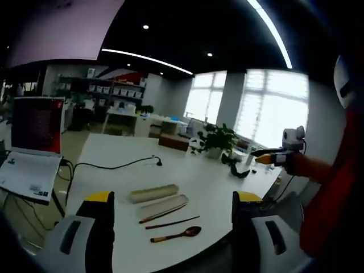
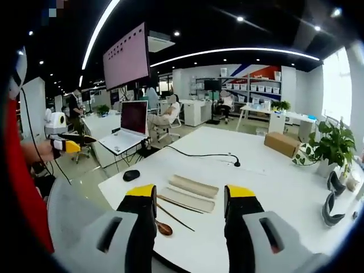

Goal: Arrange the utensils inside the cutlery case until each visible utensil rests in its matching compartment.

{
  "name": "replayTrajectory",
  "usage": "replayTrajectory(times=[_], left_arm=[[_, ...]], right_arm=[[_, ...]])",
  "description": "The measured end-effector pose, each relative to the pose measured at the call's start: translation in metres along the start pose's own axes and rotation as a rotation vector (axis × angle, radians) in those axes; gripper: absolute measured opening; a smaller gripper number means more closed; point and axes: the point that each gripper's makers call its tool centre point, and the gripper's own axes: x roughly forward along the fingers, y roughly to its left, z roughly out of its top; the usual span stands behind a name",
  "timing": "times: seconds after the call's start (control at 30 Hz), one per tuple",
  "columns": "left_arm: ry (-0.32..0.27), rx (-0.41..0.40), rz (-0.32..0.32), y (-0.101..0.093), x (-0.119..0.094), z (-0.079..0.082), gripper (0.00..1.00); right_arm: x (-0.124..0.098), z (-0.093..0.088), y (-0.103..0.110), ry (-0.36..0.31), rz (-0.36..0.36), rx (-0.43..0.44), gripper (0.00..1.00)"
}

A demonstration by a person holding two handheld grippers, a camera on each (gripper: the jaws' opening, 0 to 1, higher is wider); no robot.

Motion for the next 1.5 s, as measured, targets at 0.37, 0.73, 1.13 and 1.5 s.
replayTrajectory(times=[0.37,0.73,1.13,1.5], left_arm=[[0.076,0.052,-0.034,-0.009,0.007,-0.016,0.89],[0.058,0.045,-0.022,0.000,0.010,-0.013,0.88],[0.113,0.085,-0.001,0.010,0.003,-0.028,0.86],[0.101,0.034,0.028,0.017,-0.003,-0.028,0.84]], right_arm=[[0.014,-0.004,0.011,0.049,0.023,-0.063,0.34],[0.025,-0.007,0.015,0.097,0.026,-0.123,0.33],[0.051,-0.027,0.036,0.179,0.102,-0.161,0.25],[0.073,-0.050,0.052,0.268,0.172,-0.233,0.28]])
